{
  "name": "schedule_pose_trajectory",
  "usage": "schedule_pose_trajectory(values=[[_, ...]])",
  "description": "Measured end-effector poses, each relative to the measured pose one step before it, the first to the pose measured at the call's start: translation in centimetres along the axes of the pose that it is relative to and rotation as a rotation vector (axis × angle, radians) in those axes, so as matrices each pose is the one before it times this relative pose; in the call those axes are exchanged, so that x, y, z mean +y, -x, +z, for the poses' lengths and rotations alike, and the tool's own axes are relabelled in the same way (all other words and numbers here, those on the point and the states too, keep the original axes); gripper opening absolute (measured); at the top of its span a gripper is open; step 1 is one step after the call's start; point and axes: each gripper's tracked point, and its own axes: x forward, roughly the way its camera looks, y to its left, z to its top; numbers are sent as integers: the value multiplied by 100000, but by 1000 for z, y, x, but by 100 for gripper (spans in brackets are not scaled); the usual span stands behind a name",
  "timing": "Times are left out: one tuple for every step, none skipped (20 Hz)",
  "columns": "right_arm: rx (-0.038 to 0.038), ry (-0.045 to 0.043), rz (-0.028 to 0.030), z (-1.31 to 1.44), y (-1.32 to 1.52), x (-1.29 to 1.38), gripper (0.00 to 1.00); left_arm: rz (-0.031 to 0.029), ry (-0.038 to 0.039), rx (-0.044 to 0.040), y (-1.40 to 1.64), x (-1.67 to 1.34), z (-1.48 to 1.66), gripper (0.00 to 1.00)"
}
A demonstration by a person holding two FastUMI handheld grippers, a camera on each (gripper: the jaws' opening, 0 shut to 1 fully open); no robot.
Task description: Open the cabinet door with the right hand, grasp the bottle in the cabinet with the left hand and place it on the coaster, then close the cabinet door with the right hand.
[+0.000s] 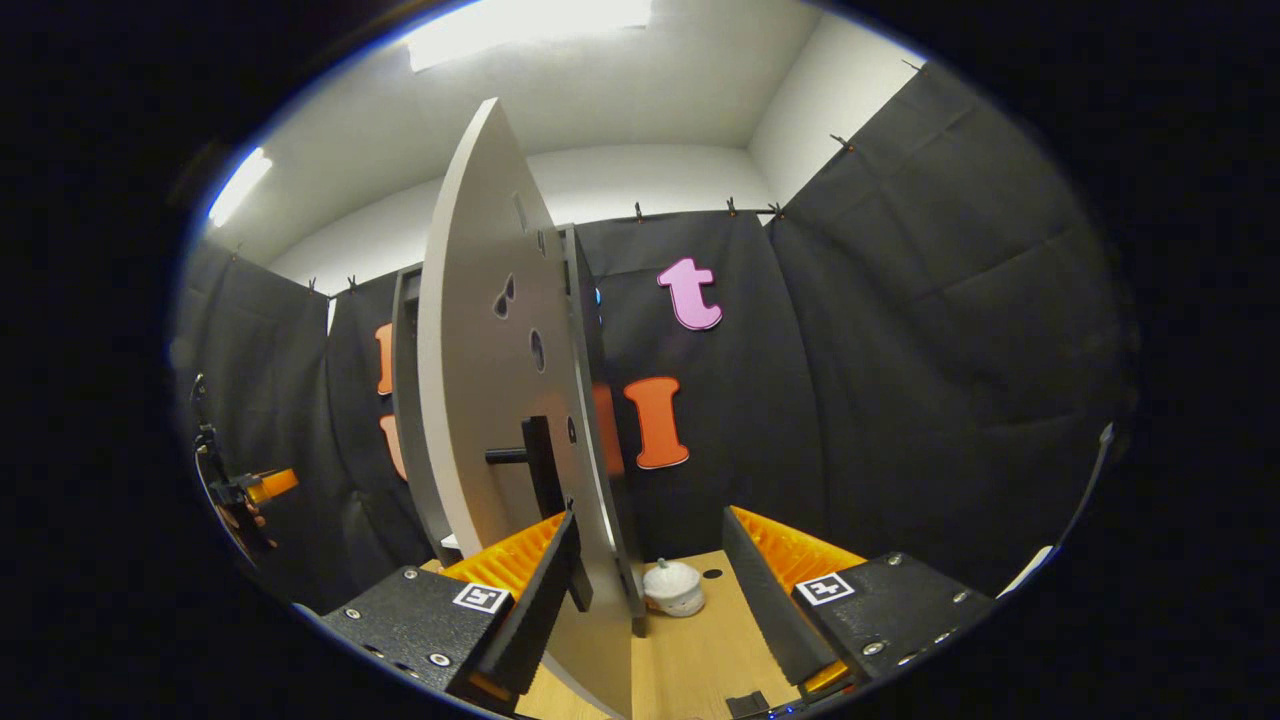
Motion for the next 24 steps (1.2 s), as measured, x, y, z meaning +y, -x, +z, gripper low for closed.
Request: schedule_pose_trajectory(values=[[1249, 337, 116, -419, -263, 43, 89, -276, -1066, 330, -17, -274, -18, 87], [123, 646, -141, -169, -177, 149, 89, -191, -511, 55, -49, -205, -29, 88], [-1006, 590, 601, 264, -58, 77, 88, -96, -170, -59, 50, 96, 49, 88], [-789, -180, 473, 208, -37, 186, 88, -164, 468, -302, 129, 324, -62, 90], [-155, 57, 490, -8, -151, 121, 87, -899, 1283, 8, -94, -125, -234, 89], [-687, 271, 643, 91, 123, 154, 87, -569, 1963, 839, -154, -103, -572, 89], [-244, 704, 523, -20, 61, 239, 86, -334, 1116, 1498, -94, 48, -526, 88], [-222, 936, 833, -98, 13, 398, 85, 285, 352, 621, -55, 231, -269, 89], [-129, 1157, 1132, -120, 49, 625, 84, 208, -200, 4, -181, 118, 43, 89], [224, 997, 1102, -40, 15, 744, 84, 296, -117, -335, -28, 96, 113, 87], [20, 505, 1107, -132, 78, 373, 83, -13, -94, -705, 7, -33, 265, 89], [10, 140, 1172, 157, -141, 593, 83, 45, -470, -1017, 85, -80, 311, 89], [-235, 169, 1428, -35, -105, 737, 92, -234, -685, -616, -68, -175, 303, 88], [129, 20, 1681, -34, 72, 707, 83, -675, -617, -191, 34, -409, 12, 89], [-104, 348, 1959, -119, -20, 781, 83, -240, -414, -241, -15, -265, 96, 89], [119, 425, 2067, -111, -225, 800, 82, -505, -628, -128, 9, -345, 170, 89], [40, -105, 1955, -67, -181, 806, 83, 212, -862, -498, -34, -169, 312, 89], [537, -329, 1918, -126, -149, 666, 83, -136, -660, -454, -78, -197, 182, 89], [120, -580, 1627, -80, -196, 720, 83, -311, -399, -446, -50, -219, 154, 89], [74, -227, 1516, -90, -353, 646, 83, -364, 12, -399, 70, -160, 7, 88], [-514, -344, 1535, -95, -226, 581, 83, -1346, 778, -166, 98, -401, -77, 88], [-512, -112, 1628, -13, -288, 607, 83, -1185, 1093, 243, 40, -358, -194, 89], [-561, -643, 1474, -104, -307, 511, 83, -649, 588, 250, 78, -82, -184, 89], [-140, -721, 1477, -127, -318, 516, 83, -176, -189, 45, 8, 123, -40, 89]])
